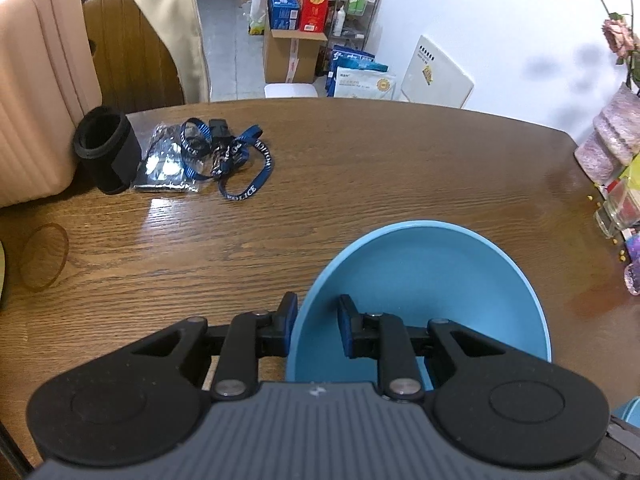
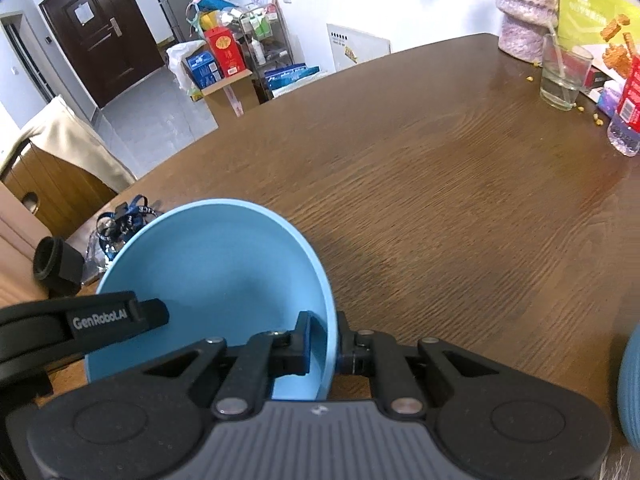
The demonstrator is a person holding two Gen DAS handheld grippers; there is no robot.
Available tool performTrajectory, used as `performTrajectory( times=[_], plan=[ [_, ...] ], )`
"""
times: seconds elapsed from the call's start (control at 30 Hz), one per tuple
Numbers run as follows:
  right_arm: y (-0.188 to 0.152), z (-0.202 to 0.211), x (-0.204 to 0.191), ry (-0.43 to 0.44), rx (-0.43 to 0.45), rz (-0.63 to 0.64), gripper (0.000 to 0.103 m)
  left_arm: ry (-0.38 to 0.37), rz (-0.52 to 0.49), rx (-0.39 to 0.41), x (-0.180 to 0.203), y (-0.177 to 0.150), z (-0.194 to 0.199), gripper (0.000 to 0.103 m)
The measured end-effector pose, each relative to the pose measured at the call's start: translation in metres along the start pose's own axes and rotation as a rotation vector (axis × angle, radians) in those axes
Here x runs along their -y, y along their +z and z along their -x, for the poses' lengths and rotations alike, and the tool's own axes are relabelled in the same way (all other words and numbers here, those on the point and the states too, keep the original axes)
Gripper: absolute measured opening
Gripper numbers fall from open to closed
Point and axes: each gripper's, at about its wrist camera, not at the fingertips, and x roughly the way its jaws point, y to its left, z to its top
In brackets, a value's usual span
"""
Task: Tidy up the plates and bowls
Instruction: 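Carry the bowl with both grippers over the two stacked bowls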
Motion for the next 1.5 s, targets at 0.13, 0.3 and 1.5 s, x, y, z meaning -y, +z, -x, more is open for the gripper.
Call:
performTrajectory(
  times=[0.13, 0.3, 1.5],
  plan=[
    [-0.002, 0.015, 0.004, -0.002, 0.018, -0.01, 0.01, -0.009, -0.012, 0.015, 0.007, -0.004, 0.015, 0.022],
    [-0.007, 0.036, 0.013, -0.007, 0.043, -0.023, 0.01, -0.023, -0.024, 0.032, 0.017, -0.011, 0.032, 0.022],
    [-0.038, 0.158, 0.122, -0.06, 0.182, -0.131, 0.009, -0.115, -0.169, 0.116, 0.136, -0.071, 0.127, 0.022]
  ],
)
